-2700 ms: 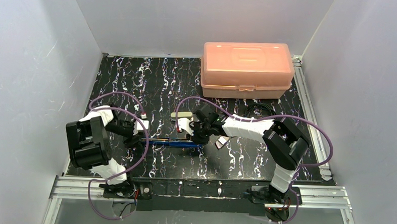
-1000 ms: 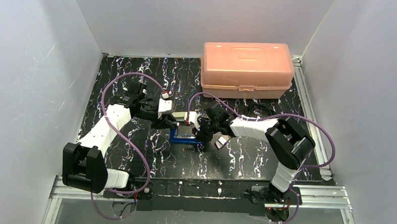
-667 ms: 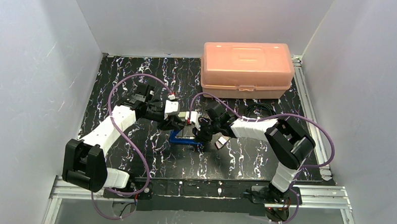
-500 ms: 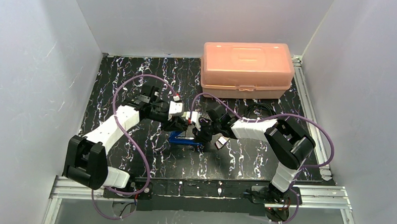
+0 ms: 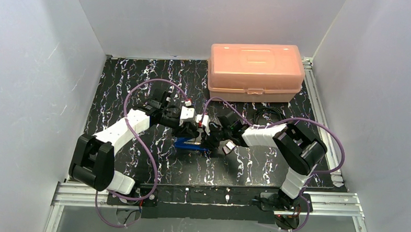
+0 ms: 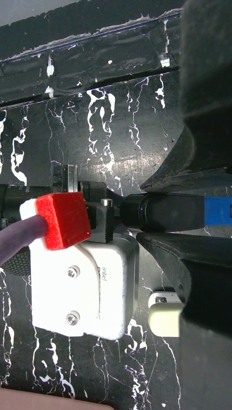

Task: Load the staples into the stapler

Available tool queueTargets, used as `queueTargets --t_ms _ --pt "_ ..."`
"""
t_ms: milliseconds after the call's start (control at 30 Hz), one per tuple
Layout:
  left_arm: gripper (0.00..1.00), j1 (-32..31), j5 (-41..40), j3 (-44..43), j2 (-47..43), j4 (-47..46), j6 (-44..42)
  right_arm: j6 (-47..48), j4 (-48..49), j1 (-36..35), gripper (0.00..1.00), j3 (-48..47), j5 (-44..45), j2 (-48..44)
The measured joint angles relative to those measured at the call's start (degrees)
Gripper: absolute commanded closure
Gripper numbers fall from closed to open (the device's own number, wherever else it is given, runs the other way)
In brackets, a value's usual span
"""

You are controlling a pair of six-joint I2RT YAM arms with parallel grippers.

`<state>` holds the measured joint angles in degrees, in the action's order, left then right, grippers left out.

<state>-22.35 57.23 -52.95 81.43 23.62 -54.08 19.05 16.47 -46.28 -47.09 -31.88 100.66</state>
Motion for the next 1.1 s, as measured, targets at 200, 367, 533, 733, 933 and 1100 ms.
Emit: queueTargets --t_ms 200,367,533,733,933,1100 --pt "0.61 -0.04 -0.39 0.15 0.11 -0.94 0.55 -0.35 0.46 0.04 0.8 0.09 0.0 0.0" --pt "0.52 0.85 -6.21 2.89 0.63 1.33 0.63 -1.22 0.63 1.29 0.8 0.13 0.22 -0.02" --pt "0.48 1.18 -10.16 3.48 0.76 2.78 0.28 -1.16 0.76 2.27 0.79 0.11 0.59 -0.02" --pt "0.43 1.25 -13.81 3.72 0.94 3.34 -1.92 -0.85 0.66 2.27 0.79 0.11 0.55 -0.02" --pt "0.32 2.51 -17.0 3.72 4.63 2.8 -7.34 0.26 0.5 2.27 0.76 0.11 0.37 -0.02" --pt "0.3 2.58 -18.32 3.56 8.9 2.78 -11.26 1.11 0.42 2.27 0.7 0.11 0.31 -0.02"
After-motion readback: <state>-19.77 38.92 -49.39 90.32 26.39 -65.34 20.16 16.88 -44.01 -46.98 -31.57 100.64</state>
